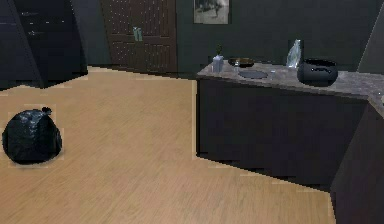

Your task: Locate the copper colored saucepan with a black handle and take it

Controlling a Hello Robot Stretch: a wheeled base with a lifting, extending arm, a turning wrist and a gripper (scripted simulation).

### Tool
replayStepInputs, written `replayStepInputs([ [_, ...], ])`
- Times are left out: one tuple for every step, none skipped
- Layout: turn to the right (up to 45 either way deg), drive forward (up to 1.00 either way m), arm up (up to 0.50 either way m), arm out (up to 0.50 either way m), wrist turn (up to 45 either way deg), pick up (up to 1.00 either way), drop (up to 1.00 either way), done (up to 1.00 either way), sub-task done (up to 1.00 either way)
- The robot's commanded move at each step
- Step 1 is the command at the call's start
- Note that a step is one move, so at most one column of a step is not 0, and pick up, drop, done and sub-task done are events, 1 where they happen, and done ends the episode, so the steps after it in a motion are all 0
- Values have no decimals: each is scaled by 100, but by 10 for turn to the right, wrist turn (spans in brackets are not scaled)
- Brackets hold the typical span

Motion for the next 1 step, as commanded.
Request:
replayStepInputs([
  [0, 0, 0, 0, 0, 0, 0, 100, 0],
])
